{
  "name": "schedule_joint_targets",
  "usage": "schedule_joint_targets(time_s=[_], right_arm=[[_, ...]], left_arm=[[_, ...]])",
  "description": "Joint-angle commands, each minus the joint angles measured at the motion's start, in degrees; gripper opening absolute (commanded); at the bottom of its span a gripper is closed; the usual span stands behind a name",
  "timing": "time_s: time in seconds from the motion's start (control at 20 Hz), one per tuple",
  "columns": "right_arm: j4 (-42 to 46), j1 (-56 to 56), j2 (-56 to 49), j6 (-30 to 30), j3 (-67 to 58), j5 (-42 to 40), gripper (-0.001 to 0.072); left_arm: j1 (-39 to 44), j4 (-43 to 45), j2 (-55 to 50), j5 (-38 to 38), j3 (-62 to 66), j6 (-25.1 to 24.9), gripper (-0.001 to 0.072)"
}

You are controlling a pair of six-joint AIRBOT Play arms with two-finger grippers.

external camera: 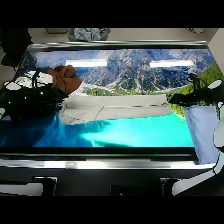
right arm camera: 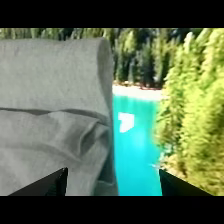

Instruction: Fold the shirts.

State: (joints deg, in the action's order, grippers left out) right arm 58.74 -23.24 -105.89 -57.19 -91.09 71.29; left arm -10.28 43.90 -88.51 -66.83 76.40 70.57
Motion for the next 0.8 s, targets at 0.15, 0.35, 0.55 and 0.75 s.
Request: schedule_joint_targets(time_s=[0.15, 0.35, 0.55, 0.75], right_arm=[[-11.2, 0.5, -6.1, -1.1, -0.1, 1.7, 0.0683], [-8.8, 3.1, -7.8, -3.5, -0.1, 1.4, 0.0593], [-10.9, 3.6, -6.5, -2.4, -0.2, 2.6, 0.0047], [-13.1, 3.7, 1.5, 2.1, -0.2, 6.7, 0.0044]], left_arm=[[6.0, 0.0, 7.4, -0.6, 0.6, -1.1, 0.0539], [8.9, 0.0, 8.7, -0.7, 0.6, -1.1, 0.0539], [12.8, 0.0, 8.0, 2.4, 0.6, -1.1, 0.0536], [20.7, 0.0, 4.5, 11.2, 0.5, -0.2, 0.0034]])
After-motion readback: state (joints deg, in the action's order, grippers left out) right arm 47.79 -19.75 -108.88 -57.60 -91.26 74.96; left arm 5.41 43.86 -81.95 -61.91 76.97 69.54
